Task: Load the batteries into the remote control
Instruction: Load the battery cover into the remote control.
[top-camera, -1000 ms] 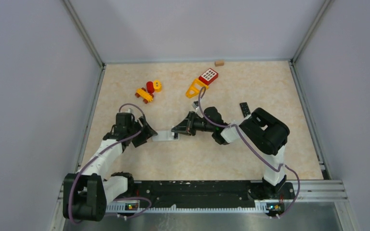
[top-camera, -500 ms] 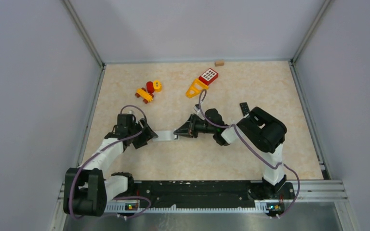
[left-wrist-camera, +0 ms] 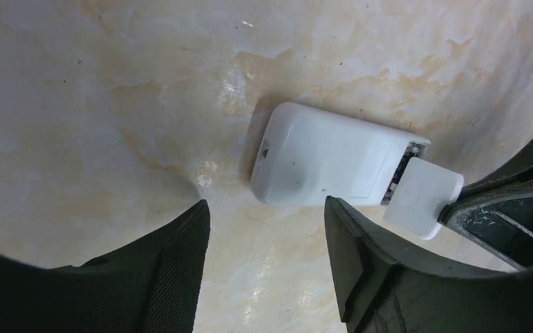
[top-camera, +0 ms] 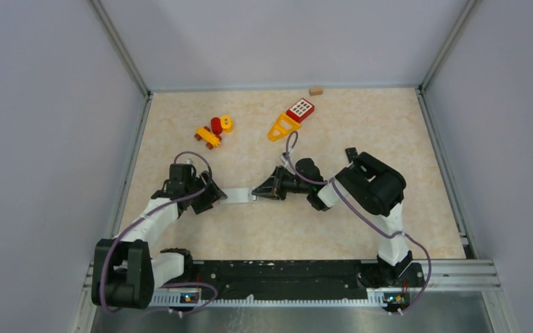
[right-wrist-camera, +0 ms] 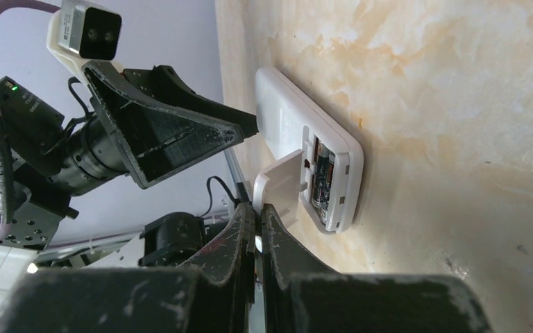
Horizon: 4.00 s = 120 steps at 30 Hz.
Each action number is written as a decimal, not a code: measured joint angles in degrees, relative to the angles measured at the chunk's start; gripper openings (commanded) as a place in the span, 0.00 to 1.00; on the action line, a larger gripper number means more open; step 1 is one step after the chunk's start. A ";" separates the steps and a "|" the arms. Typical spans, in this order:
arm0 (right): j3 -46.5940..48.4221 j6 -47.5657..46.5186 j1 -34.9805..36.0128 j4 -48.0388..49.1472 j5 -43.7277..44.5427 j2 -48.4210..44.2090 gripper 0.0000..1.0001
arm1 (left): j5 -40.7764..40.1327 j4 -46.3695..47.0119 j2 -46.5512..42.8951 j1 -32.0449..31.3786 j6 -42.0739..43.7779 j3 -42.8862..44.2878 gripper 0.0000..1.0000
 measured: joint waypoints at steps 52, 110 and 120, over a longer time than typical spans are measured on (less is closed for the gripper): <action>1.09 4.46 -1.81 7.45 -1.55 5.09 0.00 | 0.22 1.07 3.15 0.00 1.01 0.04 0.48; 11.39 -13.75 -1.81 -31.58 2.56 -1.95 0.32 | 1.03 1.53 3.08 0.00 1.16 0.37 0.61; 14.01 -18.32 -1.40 -38.42 5.05 -2.25 0.23 | 0.22 1.64 3.63 0.04 1.07 0.59 0.55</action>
